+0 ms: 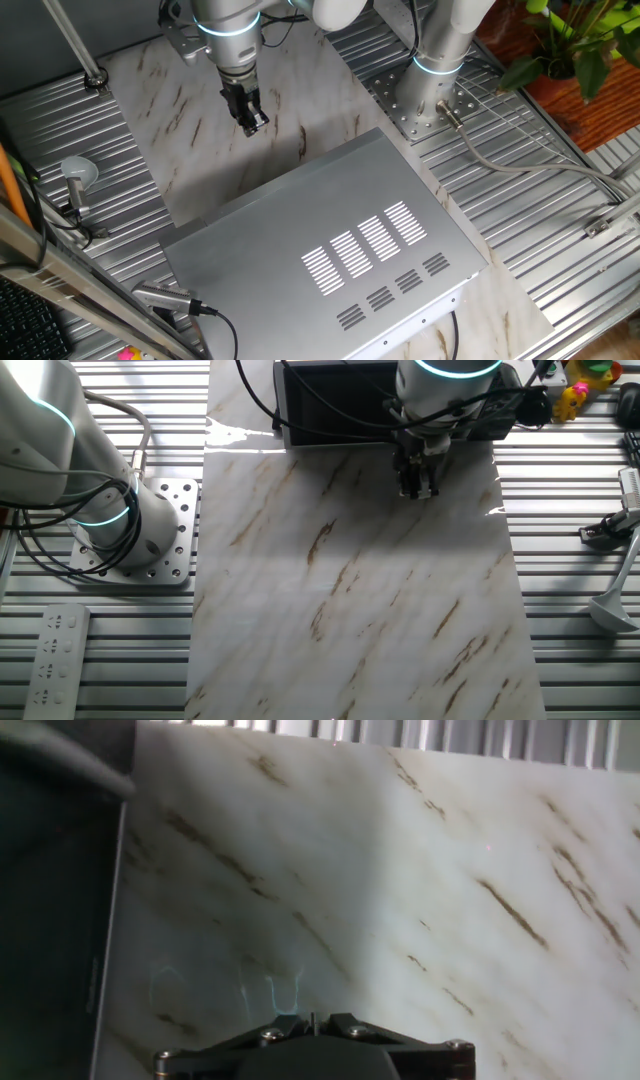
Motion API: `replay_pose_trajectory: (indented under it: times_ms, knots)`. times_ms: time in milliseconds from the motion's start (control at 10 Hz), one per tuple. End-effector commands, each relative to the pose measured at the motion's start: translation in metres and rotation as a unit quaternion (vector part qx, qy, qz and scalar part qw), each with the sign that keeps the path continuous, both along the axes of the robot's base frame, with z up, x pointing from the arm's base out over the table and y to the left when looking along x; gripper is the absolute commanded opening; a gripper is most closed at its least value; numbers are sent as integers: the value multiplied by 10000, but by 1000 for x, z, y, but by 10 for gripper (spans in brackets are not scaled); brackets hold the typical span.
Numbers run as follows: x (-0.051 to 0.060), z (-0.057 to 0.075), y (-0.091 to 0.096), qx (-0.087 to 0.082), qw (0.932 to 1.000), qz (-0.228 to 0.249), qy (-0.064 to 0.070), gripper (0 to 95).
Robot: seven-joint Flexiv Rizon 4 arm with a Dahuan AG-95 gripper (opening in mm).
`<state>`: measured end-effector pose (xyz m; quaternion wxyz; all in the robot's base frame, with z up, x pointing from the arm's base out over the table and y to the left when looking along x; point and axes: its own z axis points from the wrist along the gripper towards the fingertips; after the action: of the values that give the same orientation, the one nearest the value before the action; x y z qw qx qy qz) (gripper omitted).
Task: Open the microwave door
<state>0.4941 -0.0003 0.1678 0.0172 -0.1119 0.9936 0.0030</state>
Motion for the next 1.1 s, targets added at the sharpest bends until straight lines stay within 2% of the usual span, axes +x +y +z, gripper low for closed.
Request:
replay_pose_trajectory:
  times_ms: [100, 200, 300, 500, 600, 700, 800, 900, 1000, 1100]
  knots:
    - [0, -1, 0, -16, 9999, 96, -78, 190]
    - [1, 0, 0, -4, 9999, -12, -123, 0]
    - [10, 3, 1, 54, 9996, -232, -162, 0]
    - [24, 9, 4, 96, 9991, -381, -159, 0]
    - [43, 15, 8, 227, 9980, -556, -220, 0]
    - [52, 16, 10, 255, 9975, -589, -291, 0]
    - [59, 15, 11, 399, 9961, -654, -442, 0]
    - [62, 13, 11, 517, 9950, -671, -524, 0]
    - [66, 10, 13, 589, 9944, -682, -549, 0]
    - [67, 8, 14, 593, 9944, -686, -548, 0]
